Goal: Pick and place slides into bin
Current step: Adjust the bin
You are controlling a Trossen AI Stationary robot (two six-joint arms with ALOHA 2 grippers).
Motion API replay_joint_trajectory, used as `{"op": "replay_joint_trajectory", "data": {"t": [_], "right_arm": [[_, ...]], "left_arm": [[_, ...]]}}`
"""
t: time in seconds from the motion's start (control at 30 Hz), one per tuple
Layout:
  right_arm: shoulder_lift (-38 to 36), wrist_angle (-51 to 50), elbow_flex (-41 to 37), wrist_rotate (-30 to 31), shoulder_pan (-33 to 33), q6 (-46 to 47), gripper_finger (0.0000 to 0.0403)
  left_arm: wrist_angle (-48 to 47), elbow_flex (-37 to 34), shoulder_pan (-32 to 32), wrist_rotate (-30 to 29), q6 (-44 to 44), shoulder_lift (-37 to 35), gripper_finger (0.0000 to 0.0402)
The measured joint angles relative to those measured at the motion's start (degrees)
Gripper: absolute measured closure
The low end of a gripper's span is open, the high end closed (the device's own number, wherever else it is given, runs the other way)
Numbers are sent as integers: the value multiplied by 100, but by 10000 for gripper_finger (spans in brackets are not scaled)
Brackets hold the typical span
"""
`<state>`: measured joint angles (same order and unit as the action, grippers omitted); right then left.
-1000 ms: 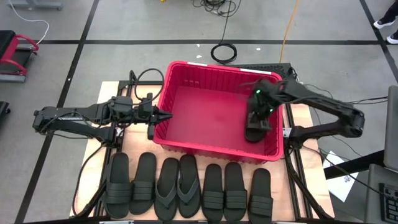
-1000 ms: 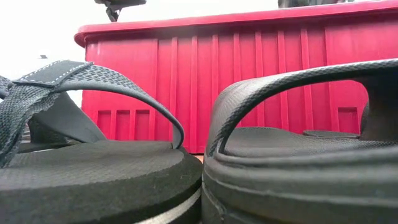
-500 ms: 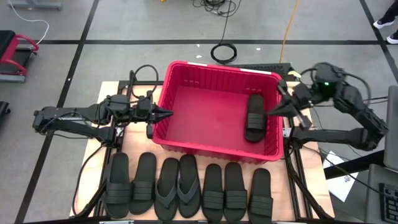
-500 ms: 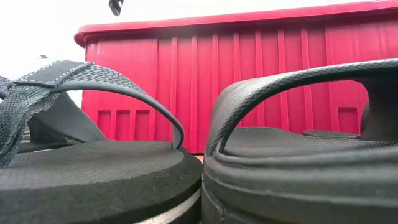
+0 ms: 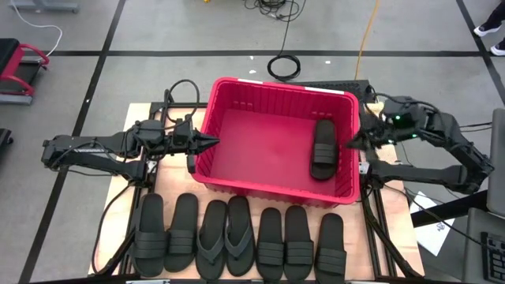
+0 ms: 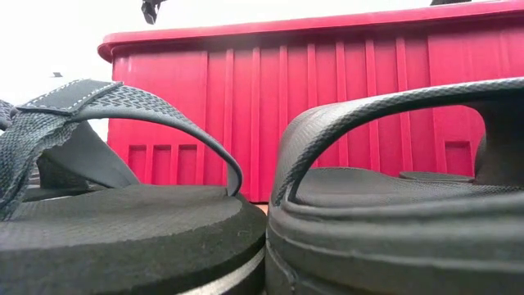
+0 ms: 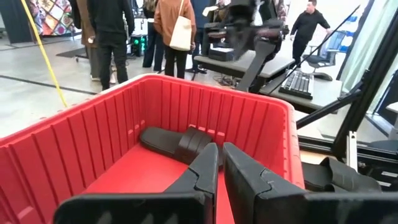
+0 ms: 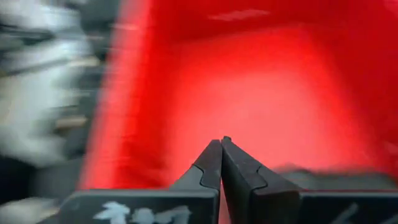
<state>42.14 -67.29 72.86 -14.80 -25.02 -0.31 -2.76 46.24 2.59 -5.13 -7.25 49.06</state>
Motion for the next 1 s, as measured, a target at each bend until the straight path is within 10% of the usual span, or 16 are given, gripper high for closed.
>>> {"op": "replay_joint_trajectory", "data": {"t": [0.17, 0.67, 1.0], "right_arm": [[417, 283, -480, 1328, -175, -97, 403], [1080, 1663, -1038, 980, -899, -351, 403], [1047, 1608, -1021, 884, -1233, -430, 403]], "left_arm": [[0, 0, 0, 0, -2, 0, 376], [-581, 0, 283, -602, -992, 82, 376], [-679, 0, 837, 200, -1007, 657, 376]]}}
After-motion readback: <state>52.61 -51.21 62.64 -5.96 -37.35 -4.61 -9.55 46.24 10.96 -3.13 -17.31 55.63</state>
